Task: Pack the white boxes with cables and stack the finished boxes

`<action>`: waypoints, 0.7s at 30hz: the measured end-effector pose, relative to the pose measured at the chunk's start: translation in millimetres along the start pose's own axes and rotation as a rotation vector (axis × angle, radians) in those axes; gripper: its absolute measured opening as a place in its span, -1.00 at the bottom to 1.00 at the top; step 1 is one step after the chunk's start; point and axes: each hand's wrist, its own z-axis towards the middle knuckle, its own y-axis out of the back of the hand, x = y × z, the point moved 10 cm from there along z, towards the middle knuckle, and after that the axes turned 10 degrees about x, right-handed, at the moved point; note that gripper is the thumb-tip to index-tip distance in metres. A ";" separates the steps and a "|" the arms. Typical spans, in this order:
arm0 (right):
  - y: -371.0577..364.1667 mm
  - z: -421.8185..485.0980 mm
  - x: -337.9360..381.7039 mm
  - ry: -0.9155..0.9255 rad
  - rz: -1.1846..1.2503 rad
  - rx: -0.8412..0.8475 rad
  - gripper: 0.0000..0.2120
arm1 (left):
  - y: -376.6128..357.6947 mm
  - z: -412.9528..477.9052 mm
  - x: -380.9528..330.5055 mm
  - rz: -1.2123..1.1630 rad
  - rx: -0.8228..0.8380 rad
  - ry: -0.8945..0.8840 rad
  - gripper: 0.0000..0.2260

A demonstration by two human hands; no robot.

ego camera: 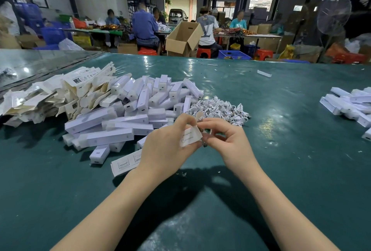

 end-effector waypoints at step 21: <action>-4.8 -8.9 19.2 0.096 -0.325 -0.093 -0.45 | -6.5 2.8 8.4 -0.048 0.034 0.049 -0.70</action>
